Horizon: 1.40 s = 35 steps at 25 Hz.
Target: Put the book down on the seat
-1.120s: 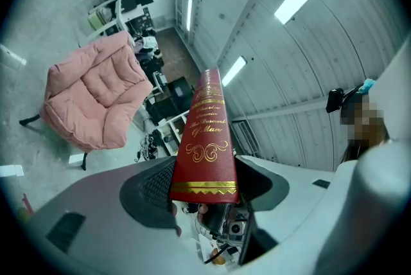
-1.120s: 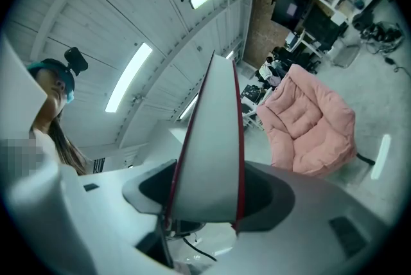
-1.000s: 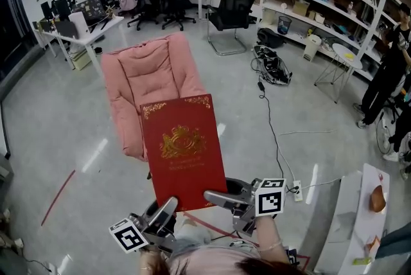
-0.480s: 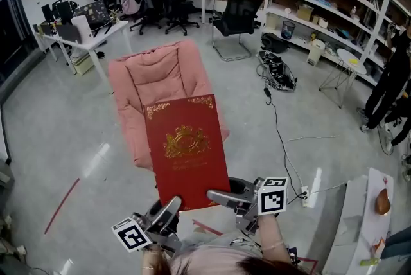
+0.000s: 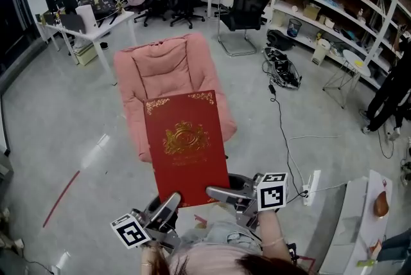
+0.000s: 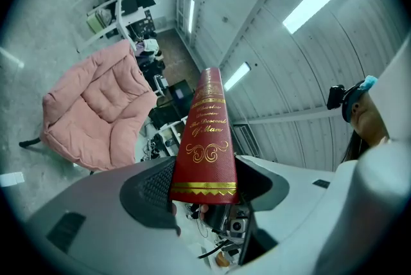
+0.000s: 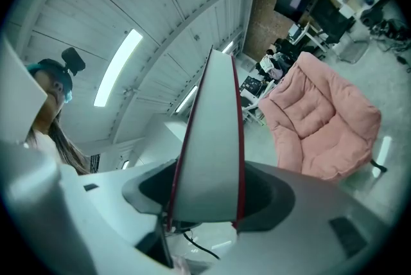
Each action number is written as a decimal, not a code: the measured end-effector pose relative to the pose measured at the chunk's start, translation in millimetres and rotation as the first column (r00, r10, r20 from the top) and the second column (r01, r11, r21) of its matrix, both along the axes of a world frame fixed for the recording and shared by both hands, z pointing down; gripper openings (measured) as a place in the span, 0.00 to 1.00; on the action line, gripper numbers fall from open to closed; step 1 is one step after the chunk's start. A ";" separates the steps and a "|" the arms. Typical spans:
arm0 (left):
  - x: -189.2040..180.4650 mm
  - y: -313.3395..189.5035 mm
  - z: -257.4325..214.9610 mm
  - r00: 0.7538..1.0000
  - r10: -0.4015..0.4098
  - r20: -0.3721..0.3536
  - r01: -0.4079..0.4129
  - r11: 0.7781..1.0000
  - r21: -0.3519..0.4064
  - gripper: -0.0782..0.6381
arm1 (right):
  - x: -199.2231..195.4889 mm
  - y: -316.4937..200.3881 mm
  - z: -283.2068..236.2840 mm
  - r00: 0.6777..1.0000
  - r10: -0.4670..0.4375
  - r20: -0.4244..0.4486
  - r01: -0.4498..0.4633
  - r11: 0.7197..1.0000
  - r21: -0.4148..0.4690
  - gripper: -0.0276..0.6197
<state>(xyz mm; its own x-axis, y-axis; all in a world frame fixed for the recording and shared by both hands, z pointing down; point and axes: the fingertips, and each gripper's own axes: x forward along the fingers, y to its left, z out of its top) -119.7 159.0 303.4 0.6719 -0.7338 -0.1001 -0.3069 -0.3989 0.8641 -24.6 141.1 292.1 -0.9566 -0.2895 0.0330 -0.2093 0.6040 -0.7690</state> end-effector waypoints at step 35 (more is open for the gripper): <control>-17.2 -202.2 57.2 0.995 -0.100 -0.016 0.098 0.991 -0.095 0.47 | -18.9 -211.8 58.8 0.995 -0.092 -0.029 0.088 0.989 -0.121 0.49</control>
